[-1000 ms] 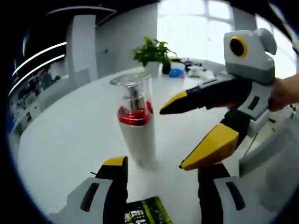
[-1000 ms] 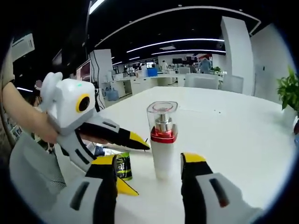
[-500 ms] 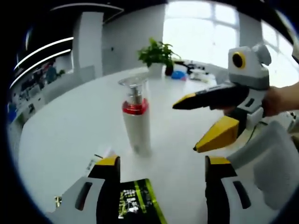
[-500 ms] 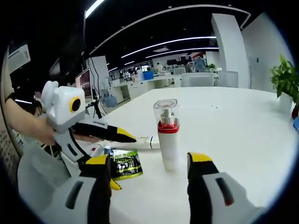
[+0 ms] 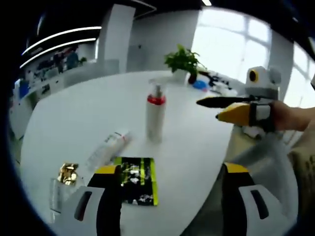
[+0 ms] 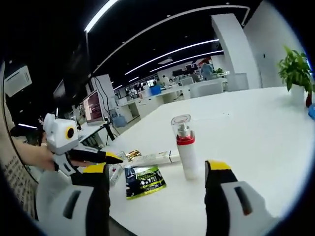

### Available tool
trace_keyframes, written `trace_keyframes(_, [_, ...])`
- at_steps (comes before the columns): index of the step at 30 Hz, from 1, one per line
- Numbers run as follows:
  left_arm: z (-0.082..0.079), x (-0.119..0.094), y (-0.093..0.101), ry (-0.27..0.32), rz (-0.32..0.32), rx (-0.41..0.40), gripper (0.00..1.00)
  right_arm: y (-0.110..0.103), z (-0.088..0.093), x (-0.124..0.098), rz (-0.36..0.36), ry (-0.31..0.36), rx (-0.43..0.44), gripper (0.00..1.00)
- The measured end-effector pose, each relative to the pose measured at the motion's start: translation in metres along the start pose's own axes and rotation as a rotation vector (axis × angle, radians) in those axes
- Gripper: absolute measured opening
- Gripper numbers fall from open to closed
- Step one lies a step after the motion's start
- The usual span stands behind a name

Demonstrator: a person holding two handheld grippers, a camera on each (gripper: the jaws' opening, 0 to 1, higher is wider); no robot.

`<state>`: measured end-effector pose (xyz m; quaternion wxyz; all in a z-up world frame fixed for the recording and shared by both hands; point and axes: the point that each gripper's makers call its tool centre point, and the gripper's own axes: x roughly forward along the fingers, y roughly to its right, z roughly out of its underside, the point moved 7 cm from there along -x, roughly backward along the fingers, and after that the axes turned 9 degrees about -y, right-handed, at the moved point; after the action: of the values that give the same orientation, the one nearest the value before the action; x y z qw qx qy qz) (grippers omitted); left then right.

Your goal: Arrange the skincare products in the storage area until every visible bottle or jar stands upright without overlapping.

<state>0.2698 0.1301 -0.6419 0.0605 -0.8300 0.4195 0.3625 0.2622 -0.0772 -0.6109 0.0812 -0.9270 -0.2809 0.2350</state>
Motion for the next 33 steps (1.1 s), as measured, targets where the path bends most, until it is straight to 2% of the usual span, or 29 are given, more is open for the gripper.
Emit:
trace_keyframes(6, [0.014,-0.028,-0.012,0.02,-0.061,-0.063,0.86,-0.008,0.007,-0.007,-0.004,-0.023,0.001,0.84])
trace_keyframes(8, [0.018,-0.037,-0.013,0.023,-0.075,-0.062,0.88,-0.01,0.008,-0.009,-0.003,-0.037,-0.007,0.85])
trace_keyframes(11, [0.022,-0.051,-0.018,0.023,-0.122,-0.033,0.9,-0.015,0.003,-0.014,-0.011,-0.004,0.018,0.86])
trace_keyframes(15, [0.028,-0.067,-0.019,0.028,-0.158,-0.012,0.92,-0.021,0.007,-0.016,-0.007,-0.02,0.004,0.86])
trace_keyframes(20, [0.037,-0.078,-0.02,0.038,-0.17,-0.049,0.95,-0.027,0.015,-0.018,-0.014,-0.035,0.02,0.86])
trace_keyframes(27, [0.051,-0.09,-0.018,0.022,-0.18,-0.076,0.97,-0.026,0.018,-0.018,-0.004,-0.044,0.022,0.85])
trace_keyframes(33, [0.06,-0.097,-0.018,0.032,-0.207,-0.114,0.97,-0.028,0.023,-0.016,0.003,-0.072,-0.01,0.83])
